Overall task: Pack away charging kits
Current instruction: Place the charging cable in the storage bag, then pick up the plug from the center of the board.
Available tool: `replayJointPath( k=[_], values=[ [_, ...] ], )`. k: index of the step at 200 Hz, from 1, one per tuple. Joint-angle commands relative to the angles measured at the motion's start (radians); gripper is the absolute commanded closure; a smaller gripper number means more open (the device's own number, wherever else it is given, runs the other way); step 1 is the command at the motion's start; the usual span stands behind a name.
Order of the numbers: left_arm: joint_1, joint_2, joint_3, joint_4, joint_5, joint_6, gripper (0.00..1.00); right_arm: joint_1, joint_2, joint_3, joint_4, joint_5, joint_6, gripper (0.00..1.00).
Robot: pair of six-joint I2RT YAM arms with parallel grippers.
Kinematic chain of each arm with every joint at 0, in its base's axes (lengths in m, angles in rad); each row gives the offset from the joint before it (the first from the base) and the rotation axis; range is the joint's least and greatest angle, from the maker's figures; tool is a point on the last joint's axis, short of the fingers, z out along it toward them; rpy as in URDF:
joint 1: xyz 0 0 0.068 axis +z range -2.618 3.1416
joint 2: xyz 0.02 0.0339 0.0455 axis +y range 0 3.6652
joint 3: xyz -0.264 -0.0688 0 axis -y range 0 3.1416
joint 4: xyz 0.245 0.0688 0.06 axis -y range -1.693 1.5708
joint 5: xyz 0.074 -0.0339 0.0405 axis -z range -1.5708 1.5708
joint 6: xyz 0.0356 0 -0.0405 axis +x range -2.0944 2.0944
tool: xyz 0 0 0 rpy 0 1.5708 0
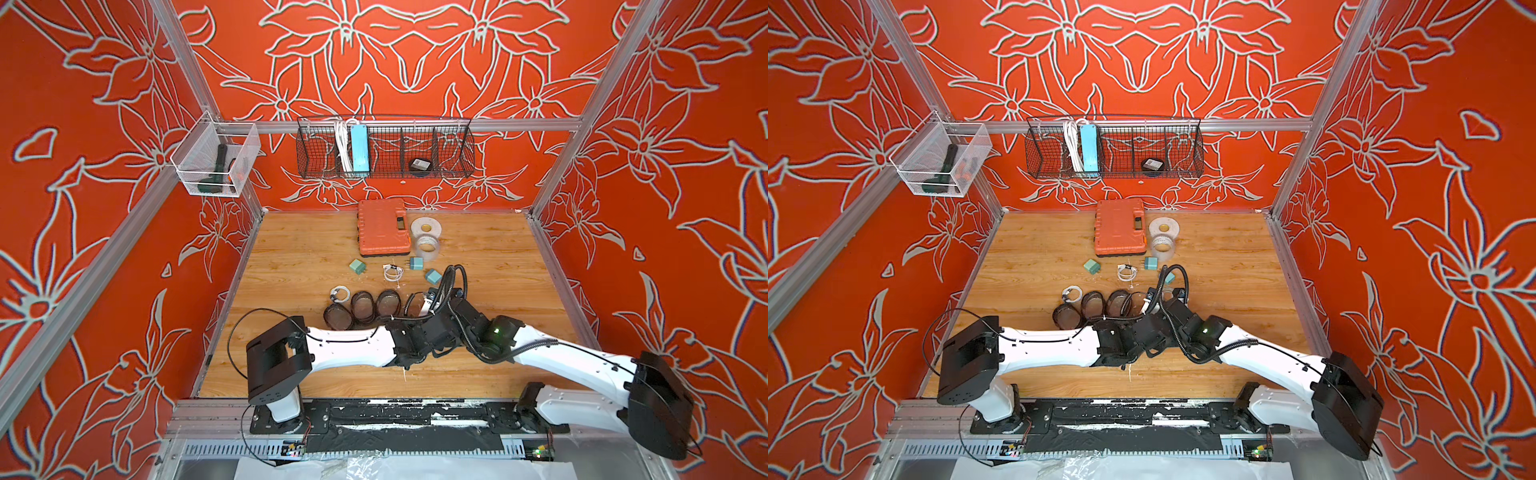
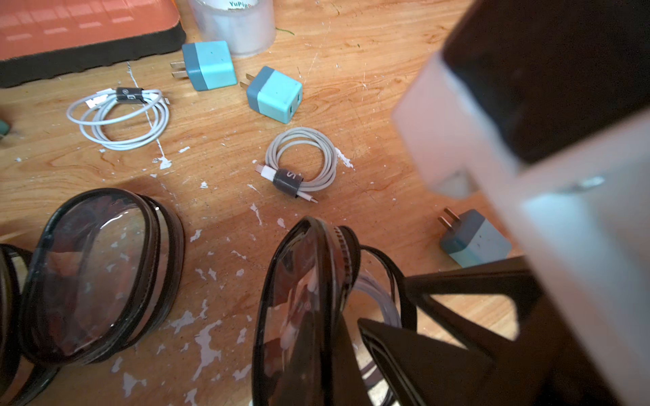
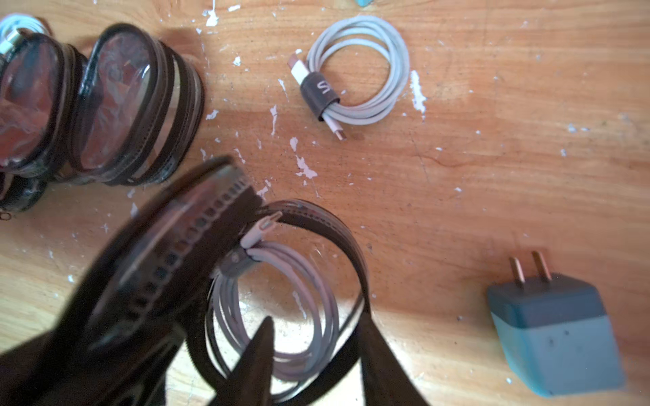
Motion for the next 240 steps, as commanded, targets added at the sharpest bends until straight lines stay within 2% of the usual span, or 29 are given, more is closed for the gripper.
replayJointPath(
  k=[1, 32, 46, 65, 74, 96, 113, 124, 138, 154, 161, 173, 182, 204, 240],
  values=[
    [-0.001, -0.017, 0.039, -0.104, -0.067, -0.041, 1.00, 0.007, -0.048, 0.051, -0.045, 0.058, 0.009, 0.53],
    [0.002, -0.018, 0.097, -0.339, -0.091, -0.224, 1.00, 0.007, -0.093, 0.061, -0.021, 0.027, -0.002, 0.47],
    [0.002, -0.035, 0.096, -0.391, -0.071, -0.253, 1.00, 0.007, -0.121, 0.069, -0.008, 0.005, -0.005, 0.39],
    [0.017, -0.066, 0.111, -0.459, -0.086, -0.277, 1.00, 0.007, -0.151, 0.082, 0.004, -0.023, -0.009, 0.34],
    [0.034, -0.085, 0.101, -0.445, -0.075, -0.266, 1.00, 0.008, -0.155, 0.084, 0.005, -0.026, -0.006, 0.33],
    [0.088, -0.140, -0.002, -0.263, 0.013, -0.197, 1.00, 0.007, -0.156, 0.091, -0.037, 0.003, 0.005, 0.33],
    [0.107, -0.144, -0.051, -0.185, -0.006, -0.176, 1.00, 0.005, -0.186, 0.096, -0.145, 0.112, 0.033, 0.30],
    [0.109, -0.127, -0.051, -0.156, -0.035, -0.140, 1.00, -0.003, -0.216, 0.092, -0.226, 0.209, 0.069, 0.25],
    [0.125, -0.083, -0.002, -0.163, -0.001, -0.088, 1.00, -0.057, -0.251, 0.067, -0.287, 0.283, 0.091, 0.16],
    [0.135, -0.040, 0.046, -0.183, -0.014, -0.047, 1.00, -0.205, -0.255, 0.016, -0.271, 0.187, 0.039, 0.13],
    [0.147, -0.032, 0.042, -0.192, -0.014, -0.066, 1.00, -0.269, -0.253, -0.013, -0.244, 0.130, 0.016, 0.04],
    [0.177, -0.039, -0.003, -0.126, 0.071, -0.047, 1.00, -0.332, -0.244, -0.060, -0.190, 0.072, -0.018, 0.02],
    [0.194, -0.048, -0.027, -0.087, 0.108, -0.026, 1.00, -0.345, -0.237, -0.085, -0.159, 0.066, -0.028, 0.02],
    [0.207, -0.065, -0.036, -0.076, 0.084, 0.011, 1.00, -0.351, -0.213, -0.132, -0.067, 0.025, -0.059, 0.02],
    [0.215, -0.078, -0.052, -0.059, 0.097, 0.038, 1.00, -0.354, -0.164, -0.152, -0.044, -0.025, -0.060, 0.06]
  ],
)
